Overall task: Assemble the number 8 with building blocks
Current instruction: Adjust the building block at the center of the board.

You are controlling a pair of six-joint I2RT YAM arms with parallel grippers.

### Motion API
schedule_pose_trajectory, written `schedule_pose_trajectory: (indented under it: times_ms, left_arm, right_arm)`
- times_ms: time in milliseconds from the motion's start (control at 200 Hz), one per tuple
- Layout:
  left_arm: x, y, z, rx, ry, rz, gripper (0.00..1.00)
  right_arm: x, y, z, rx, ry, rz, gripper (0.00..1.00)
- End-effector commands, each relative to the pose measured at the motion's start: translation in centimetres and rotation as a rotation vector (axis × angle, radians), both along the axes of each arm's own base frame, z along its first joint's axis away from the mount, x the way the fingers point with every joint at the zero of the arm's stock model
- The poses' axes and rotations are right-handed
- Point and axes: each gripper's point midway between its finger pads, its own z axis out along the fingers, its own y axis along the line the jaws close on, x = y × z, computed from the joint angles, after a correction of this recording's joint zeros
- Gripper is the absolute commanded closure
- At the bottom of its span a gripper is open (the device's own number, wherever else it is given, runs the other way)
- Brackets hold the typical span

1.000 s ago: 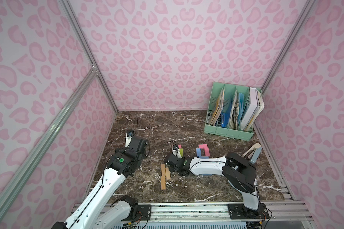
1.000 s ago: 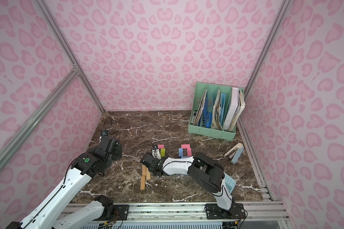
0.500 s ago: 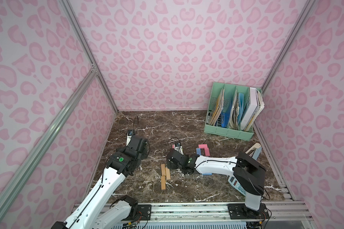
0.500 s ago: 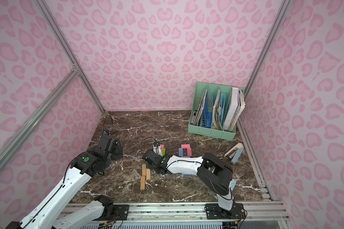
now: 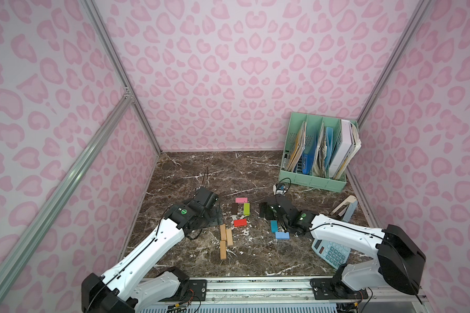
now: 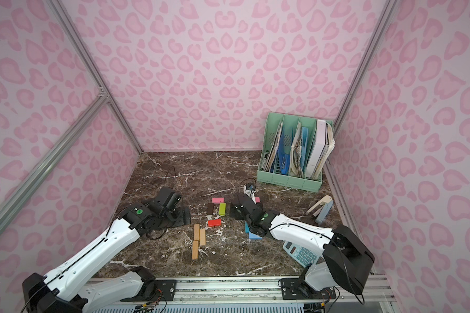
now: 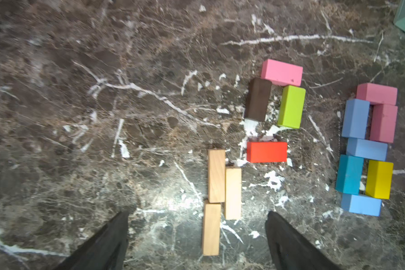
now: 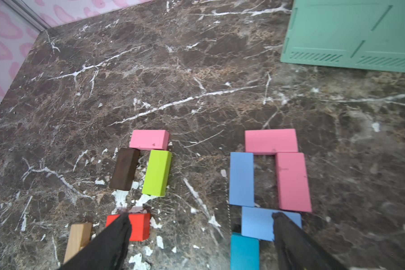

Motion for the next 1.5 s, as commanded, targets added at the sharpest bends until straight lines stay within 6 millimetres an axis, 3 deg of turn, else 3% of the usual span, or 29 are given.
schedule_pose_trajectory:
  times_ms: [0,220,715,925,1495]
  left_arm:
    - [0.1,-2.4,-0.6,-0.052,0.028,0.046,0.06]
    - [0.6,-6.7,-3.4,-0.092,0.092,0.016,0.07]
    - [2.7,-11.4,-8.8,-0.047,0.212,-0.039,0.09]
    - [3.3,-11.3,-10.4,0.006,0.225,-0.041,0.12]
    - [4.7,-11.6,-12.7,0.075,0.220,-0.055,0.24]
  right_arm:
    - [0.7,-1.4,1.0,0.029,-0.066,-0.021,0.03]
    - [0.6,-4.6,0.2,-0.002,-0.069,-0.064,0.03]
    - [0.4,-7.4,-0.1,0.017,-0.070,-0.101,0.03]
    - [0.2,-8.1,-0.6,0.005,-0.061,-0.111,0.03]
    - [0.0,-8.8,-1.2,0.013,-0.055,-0.119,0.03]
